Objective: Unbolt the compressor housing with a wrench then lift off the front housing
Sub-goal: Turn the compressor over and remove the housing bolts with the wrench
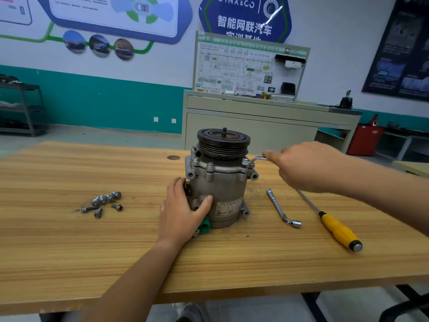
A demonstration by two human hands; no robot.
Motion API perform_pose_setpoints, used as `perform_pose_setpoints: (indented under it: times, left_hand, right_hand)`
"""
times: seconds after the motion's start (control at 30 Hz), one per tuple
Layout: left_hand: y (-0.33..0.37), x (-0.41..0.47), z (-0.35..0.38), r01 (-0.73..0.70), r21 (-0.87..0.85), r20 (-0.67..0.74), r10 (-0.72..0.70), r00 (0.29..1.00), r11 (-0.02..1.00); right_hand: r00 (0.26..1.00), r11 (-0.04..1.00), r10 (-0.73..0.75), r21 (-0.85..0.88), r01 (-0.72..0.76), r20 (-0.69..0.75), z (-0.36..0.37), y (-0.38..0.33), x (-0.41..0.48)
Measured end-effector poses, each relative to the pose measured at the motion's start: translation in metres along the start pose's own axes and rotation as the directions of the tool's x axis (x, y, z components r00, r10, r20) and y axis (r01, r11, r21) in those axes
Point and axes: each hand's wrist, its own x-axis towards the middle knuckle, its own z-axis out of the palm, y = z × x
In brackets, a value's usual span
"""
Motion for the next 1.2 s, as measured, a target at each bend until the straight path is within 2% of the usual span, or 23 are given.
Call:
perform_pose_setpoints:
  times: [0.1, 0.23, 0.47, 0.53, 0.57, 0.67, 0.73, 0.93, 1.07, 1.2]
  left_hand:
    - [-0.001, 0.0, 0.0, 0.009, -0.002, 0.008, -0.009, 1.0, 1.0]
    - [0.001, -0.001, -0.001, 0.012, -0.018, 0.011, -0.012, 1.0, 1.0]
    - [-0.001, 0.0, 0.0, 0.014, -0.035, -0.002, -0.014, 1.0, 0.999]
    - [-0.003, 0.0, 0.0, 0.003, -0.041, -0.008, -0.004, 1.0, 0.999]
    - [-0.004, 0.001, 0.0, -0.003, -0.041, -0.012, 0.003, 1.0, 0.999]
    - [-0.004, 0.001, 0.001, -0.003, -0.041, -0.014, 0.002, 1.0, 0.999]
    - [-0.004, 0.002, 0.001, -0.005, -0.038, -0.016, 0.004, 1.0, 0.999]
    - [-0.004, 0.001, 0.001, 0.0, -0.041, -0.021, -0.001, 1.0, 0.999]
    - [-0.004, 0.001, 0.001, 0.003, -0.047, -0.013, -0.003, 1.0, 0.999]
    - [-0.006, 0.001, 0.001, -0.004, -0.085, -0.027, 0.001, 1.0, 0.996]
  right_hand:
    - [1.0, 0.996, -0.023, -0.09, 0.022, -0.014, 0.0, 0.006, 0.012]
    - [1.0, 0.993, 0.018, -0.116, -0.015, 0.018, 0.007, 0.005, 0.035]
    - [0.985, 1.0, -0.01, 0.002, 0.011, -0.173, 0.037, -0.007, 0.058]
    - [0.968, 0.995, 0.066, 0.093, -0.044, -0.243, 0.046, -0.006, 0.055]
    - [0.947, 0.977, 0.149, 0.189, -0.097, -0.284, 0.049, -0.004, 0.051]
    - [0.859, 0.824, 0.382, 0.546, -0.151, -0.34, 0.052, 0.0, 0.03]
    - [0.859, 0.782, 0.397, 0.609, -0.132, -0.323, 0.047, 0.001, 0.015]
    - [0.962, 0.866, 0.242, 0.475, -0.156, -0.126, 0.028, -0.002, -0.011]
    - [0.984, 0.914, 0.177, 0.374, -0.154, -0.028, 0.009, -0.007, -0.012]
    - [0.99, 0.968, 0.14, 0.209, -0.138, 0.004, -0.007, -0.011, -0.01]
